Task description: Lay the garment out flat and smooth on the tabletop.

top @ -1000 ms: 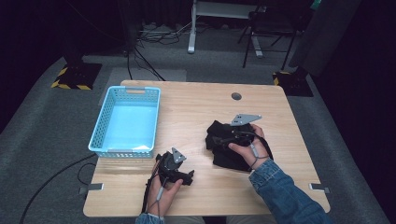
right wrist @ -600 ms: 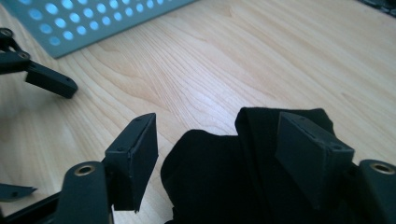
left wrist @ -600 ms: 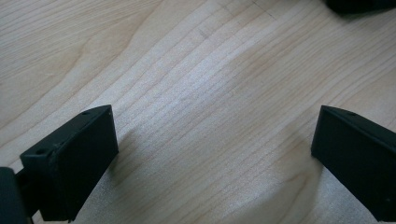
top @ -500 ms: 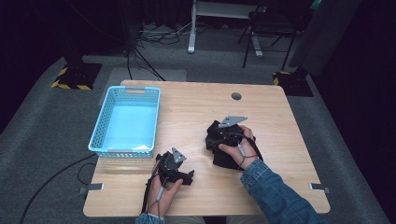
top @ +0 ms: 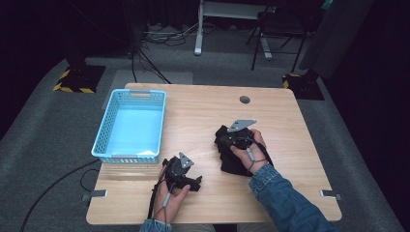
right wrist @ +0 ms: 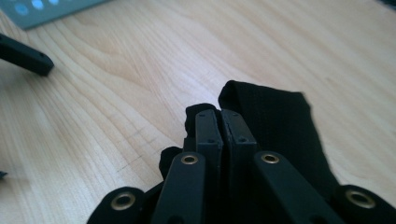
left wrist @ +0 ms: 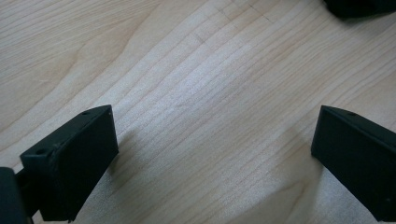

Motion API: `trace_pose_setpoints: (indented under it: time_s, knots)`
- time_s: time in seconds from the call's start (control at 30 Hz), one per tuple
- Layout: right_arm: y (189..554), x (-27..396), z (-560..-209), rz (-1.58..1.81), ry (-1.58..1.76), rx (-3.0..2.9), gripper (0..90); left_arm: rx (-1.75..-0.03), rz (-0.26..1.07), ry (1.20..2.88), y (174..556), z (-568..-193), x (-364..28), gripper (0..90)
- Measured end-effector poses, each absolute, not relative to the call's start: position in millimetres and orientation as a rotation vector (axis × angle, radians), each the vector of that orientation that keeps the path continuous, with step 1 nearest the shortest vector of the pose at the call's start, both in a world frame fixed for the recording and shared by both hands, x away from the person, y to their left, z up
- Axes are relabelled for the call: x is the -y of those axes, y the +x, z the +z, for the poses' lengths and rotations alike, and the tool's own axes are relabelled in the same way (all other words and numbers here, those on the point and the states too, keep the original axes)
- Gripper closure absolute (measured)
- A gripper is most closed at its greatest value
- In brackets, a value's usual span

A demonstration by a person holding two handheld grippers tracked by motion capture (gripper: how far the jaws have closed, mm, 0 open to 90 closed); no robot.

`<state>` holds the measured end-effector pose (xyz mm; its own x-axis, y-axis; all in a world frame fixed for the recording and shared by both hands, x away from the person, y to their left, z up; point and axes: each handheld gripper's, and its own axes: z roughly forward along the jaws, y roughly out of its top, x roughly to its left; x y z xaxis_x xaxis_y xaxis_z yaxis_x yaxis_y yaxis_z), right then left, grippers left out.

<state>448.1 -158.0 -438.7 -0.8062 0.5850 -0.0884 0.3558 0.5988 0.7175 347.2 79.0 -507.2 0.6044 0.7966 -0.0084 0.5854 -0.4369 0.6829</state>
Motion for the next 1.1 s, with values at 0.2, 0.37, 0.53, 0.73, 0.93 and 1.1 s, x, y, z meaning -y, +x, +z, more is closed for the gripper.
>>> trace_pose_setpoints:
  time_s: [0.2,0.37,0.53,0.73,0.93,1.1]
  knots:
    - [440.0,183.1,-413.7,1.118,0.803,-2.422,86.5,-1.087,0.421,2.177,347.6,-507.1,-78.2,0.4]
    - [429.0,208.8,-396.6,1.165,0.823,-2.351,86.5,-1.086,0.420,2.176,350.5,-507.1,-75.8,0.4]
    - [420.0,236.5,-382.6,1.193,0.854,-2.283,86.5,-1.087,0.421,2.179,350.8,-507.0,-75.5,0.5]
    - [409.9,273.1,-371.5,1.203,0.889,-2.216,86.5,-1.089,0.421,2.176,350.7,-507.1,-75.4,0.5]
    - [401.7,296.3,-369.3,1.212,0.923,-2.179,86.4,-1.089,0.421,2.176,350.4,-507.1,-75.4,0.5]
    - [395.0,318.4,-371.8,1.197,0.952,-2.151,86.4,-1.089,0.421,2.176,350.5,-507.1,-75.4,0.5]
